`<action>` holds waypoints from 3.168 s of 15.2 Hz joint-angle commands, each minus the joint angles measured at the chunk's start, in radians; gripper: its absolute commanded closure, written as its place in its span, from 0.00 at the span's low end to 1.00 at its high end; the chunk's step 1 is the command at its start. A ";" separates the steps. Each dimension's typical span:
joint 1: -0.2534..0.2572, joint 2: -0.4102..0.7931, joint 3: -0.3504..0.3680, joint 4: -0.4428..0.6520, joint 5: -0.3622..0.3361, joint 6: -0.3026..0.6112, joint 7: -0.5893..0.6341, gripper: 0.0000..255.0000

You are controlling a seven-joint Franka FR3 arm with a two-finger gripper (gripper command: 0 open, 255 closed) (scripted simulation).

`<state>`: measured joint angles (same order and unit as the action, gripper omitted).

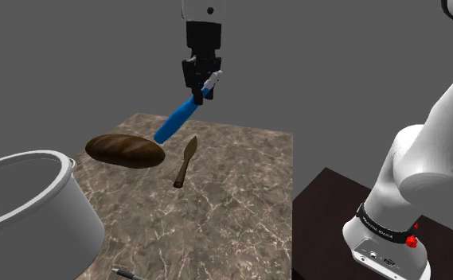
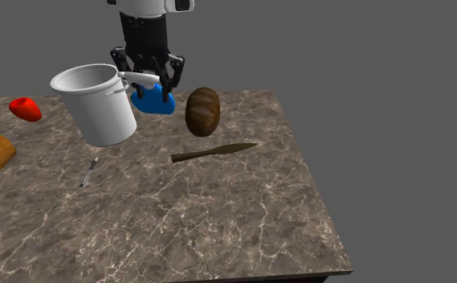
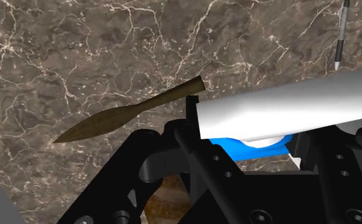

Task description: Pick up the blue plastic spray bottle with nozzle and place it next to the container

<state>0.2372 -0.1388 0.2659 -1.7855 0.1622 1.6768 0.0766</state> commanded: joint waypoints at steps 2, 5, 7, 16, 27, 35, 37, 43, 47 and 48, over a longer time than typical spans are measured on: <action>0.024 0.096 0.039 0.112 -0.025 -0.009 0.071 1.00; 0.058 0.204 0.073 0.234 -0.062 -0.021 0.142 1.00; 0.086 0.282 0.092 0.328 -0.093 -0.037 0.188 1.00; 0.301 0.731 0.114 0.978 -0.263 -0.241 0.349 1.00; 0.241 0.627 0.119 0.652 -0.228 -0.021 0.336 1.00; 0.223 0.603 0.119 0.507 -0.220 0.100 0.327 1.00; 0.220 0.601 0.118 0.477 -0.220 0.128 0.326 1.00; 0.213 0.603 0.116 0.397 -0.220 0.208 0.322 1.00; 0.211 0.609 0.114 0.352 -0.222 0.259 0.320 1.00; 0.210 0.611 0.114 0.341 -0.222 0.271 0.320 1.00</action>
<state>0.4468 0.4694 0.3796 -1.4309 -0.0592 1.9322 0.3956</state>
